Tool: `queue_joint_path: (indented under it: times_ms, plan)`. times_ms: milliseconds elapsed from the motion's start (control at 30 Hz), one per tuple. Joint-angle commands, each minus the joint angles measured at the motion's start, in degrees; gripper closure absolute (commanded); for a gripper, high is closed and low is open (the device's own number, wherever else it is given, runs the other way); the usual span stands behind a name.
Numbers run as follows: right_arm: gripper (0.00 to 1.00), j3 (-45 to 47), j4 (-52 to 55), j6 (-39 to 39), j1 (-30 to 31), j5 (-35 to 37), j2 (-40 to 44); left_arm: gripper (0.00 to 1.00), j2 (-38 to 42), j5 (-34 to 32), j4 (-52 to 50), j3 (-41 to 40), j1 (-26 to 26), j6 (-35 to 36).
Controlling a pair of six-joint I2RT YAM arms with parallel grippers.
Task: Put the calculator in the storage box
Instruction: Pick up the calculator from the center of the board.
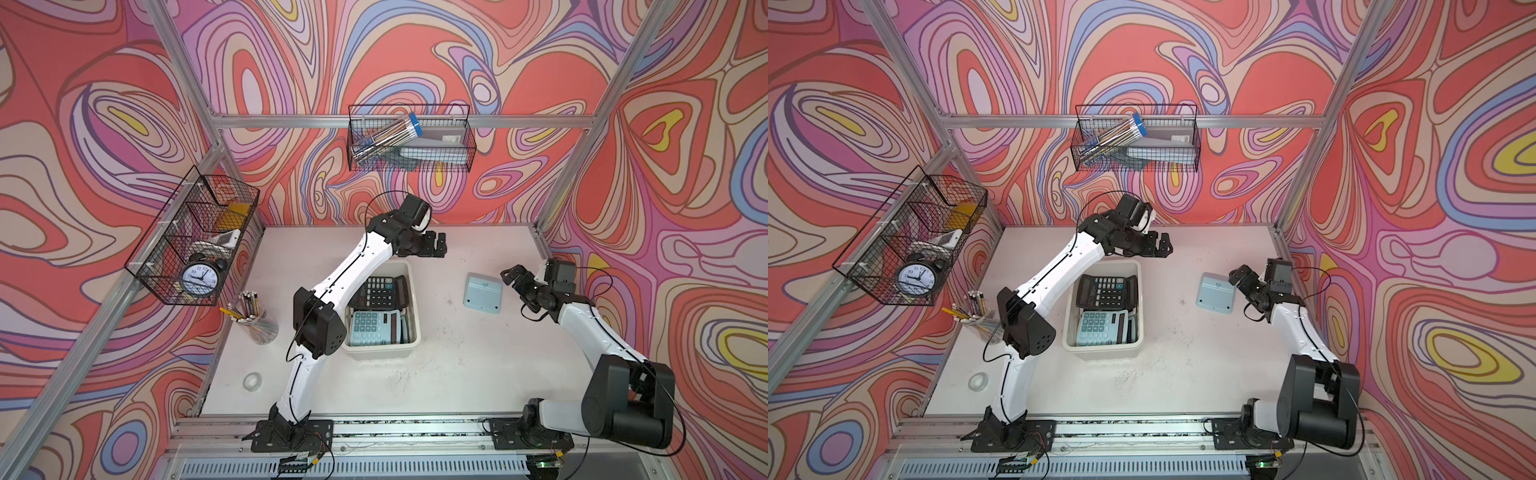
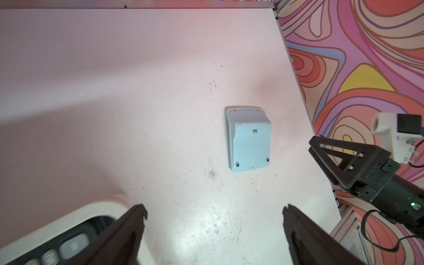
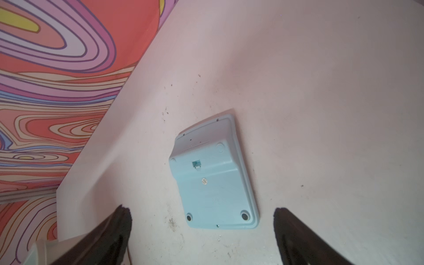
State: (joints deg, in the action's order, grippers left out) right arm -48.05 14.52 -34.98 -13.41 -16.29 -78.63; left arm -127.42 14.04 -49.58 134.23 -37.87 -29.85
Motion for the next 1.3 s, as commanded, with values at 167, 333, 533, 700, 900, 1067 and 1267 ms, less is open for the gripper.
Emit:
queue_joint_path:
  times_ms: [167, 333, 533, 700, 900, 1067, 1267]
  plan:
    - [0.03, 2.4, -7.1, 0.2, -4.6, -7.3, -6.2, 0.03, -9.8, 6.3, 13.9, 1.9, -3.8, -9.7]
    - [0.07, 3.8, -11.0, -0.4, -5.0, -11.4, -11.0, 0.13, -15.0, 7.3, 18.5, 2.1, -5.3, -15.2]
    - [0.12, 5.6, -14.4, -1.6, -5.0, -15.0, -15.0, 0.33, -20.2, 7.7, 20.7, 2.9, -5.4, -18.3]
    - [0.15, 8.7, -19.3, -3.4, -5.0, -17.9, -16.7, 0.37, -24.3, 8.5, 20.1, 5.6, -5.4, -19.2]
    - [0.21, 10.7, -25.2, -5.9, -5.0, -22.1, -20.1, 0.36, -29.1, 11.5, 20.6, 8.7, -5.4, -20.9]
    - [0.27, 12.1, -30.0, -8.1, -5.0, -25.3, -22.5, 0.43, -30.8, 14.1, 22.8, 9.0, -5.5, -22.8]
    - [0.44, 14.7, -39.1, -12.3, -5.0, -30.0, -24.4, 0.54, -30.7, 16.6, 23.9, 9.0, -5.5, -23.7]
